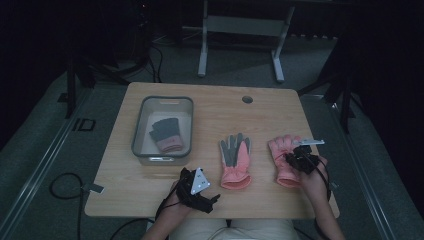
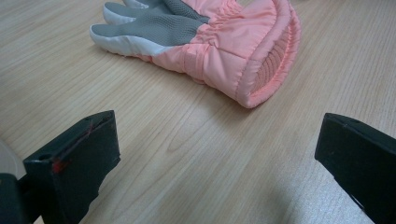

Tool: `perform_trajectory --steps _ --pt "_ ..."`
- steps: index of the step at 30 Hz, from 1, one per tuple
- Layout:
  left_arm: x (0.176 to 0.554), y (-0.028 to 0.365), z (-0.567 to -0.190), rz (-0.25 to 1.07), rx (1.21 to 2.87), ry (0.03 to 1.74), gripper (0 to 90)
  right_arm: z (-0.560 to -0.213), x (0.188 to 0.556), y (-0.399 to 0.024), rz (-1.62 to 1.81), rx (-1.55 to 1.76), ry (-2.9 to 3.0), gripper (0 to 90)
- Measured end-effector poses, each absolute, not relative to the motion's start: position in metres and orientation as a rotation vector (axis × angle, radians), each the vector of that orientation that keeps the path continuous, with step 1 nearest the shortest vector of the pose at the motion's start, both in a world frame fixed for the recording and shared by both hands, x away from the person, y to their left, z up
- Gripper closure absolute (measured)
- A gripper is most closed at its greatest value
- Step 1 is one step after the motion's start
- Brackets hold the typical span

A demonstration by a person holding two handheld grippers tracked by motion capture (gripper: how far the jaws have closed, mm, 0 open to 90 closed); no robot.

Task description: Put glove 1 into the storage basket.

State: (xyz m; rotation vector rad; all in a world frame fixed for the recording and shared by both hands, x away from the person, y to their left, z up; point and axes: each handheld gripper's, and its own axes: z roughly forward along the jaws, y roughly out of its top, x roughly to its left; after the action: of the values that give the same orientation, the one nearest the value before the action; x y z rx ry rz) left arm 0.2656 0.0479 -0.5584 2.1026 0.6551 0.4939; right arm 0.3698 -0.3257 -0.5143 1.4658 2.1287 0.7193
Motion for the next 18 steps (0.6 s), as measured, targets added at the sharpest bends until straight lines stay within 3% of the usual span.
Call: perform_trajectory --steps 18 --pt "0.266 0.049 -0.558 0.504 2.105 0.65 0.0 -0.412 0.348 -0.275 0.947 1.387 1.978 85.4"
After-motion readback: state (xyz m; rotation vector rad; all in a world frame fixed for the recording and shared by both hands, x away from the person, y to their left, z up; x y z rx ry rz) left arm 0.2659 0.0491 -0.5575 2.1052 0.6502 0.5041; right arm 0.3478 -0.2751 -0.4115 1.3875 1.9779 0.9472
